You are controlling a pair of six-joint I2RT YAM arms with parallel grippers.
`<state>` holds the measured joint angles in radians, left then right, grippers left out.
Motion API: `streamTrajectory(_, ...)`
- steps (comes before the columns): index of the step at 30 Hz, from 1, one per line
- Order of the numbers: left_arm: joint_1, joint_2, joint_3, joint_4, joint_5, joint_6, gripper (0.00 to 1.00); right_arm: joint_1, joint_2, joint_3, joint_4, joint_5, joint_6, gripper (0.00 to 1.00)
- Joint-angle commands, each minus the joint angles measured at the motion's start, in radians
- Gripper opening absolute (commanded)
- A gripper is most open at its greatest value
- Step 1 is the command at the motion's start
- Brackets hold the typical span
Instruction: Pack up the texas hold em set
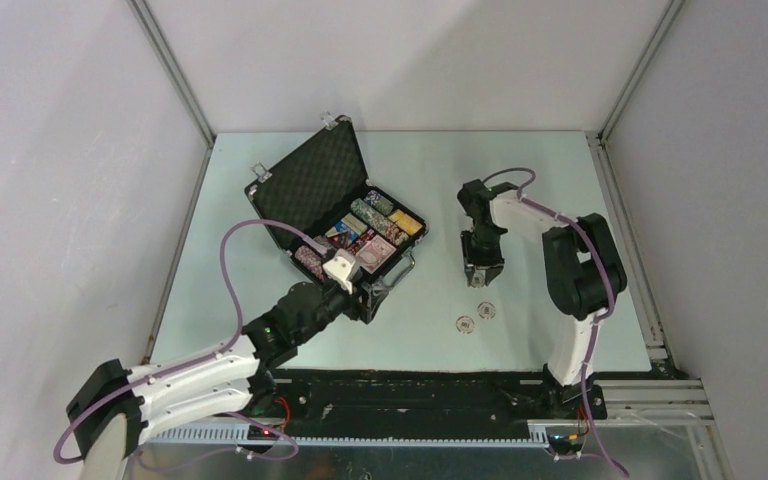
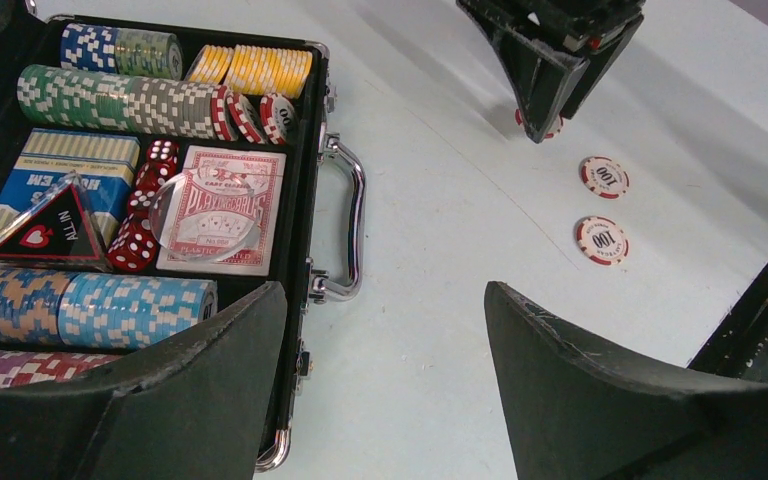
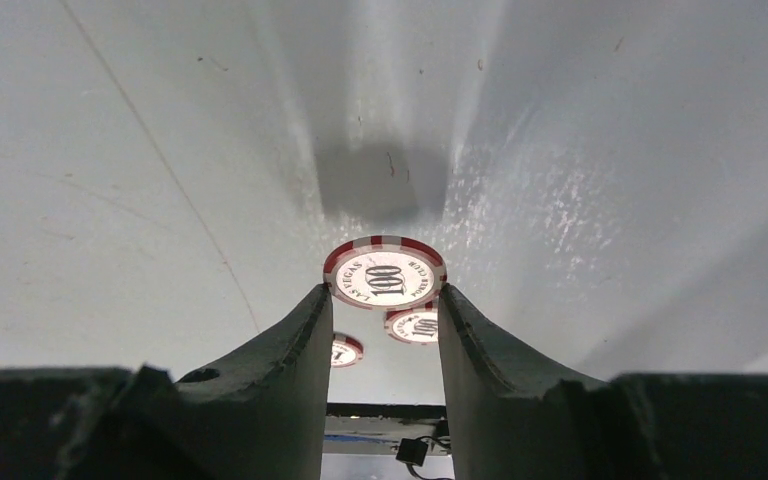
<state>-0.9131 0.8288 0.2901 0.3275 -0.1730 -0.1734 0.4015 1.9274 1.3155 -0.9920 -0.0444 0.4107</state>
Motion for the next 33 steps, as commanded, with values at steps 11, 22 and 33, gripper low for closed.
streamTrajectory(11, 0.003, 0.011, 0.028, 0.021, -0.013, 0.02, 0.8, 0.004, -0.143, -0.11, -0.02, -0.027, 0.026, 0.3)
streamTrajectory(22, 0.002, 0.022, 0.027, 0.023, -0.009, 0.02, 0.8, 0.023, -0.156, -0.23, 0.043, -0.042, 0.062, 0.3)
streamTrajectory(33, 0.003, 0.023, 0.029, 0.025, -0.008, 0.02, 0.8, 0.031, -0.167, -0.248, 0.052, -0.018, 0.082, 0.54)
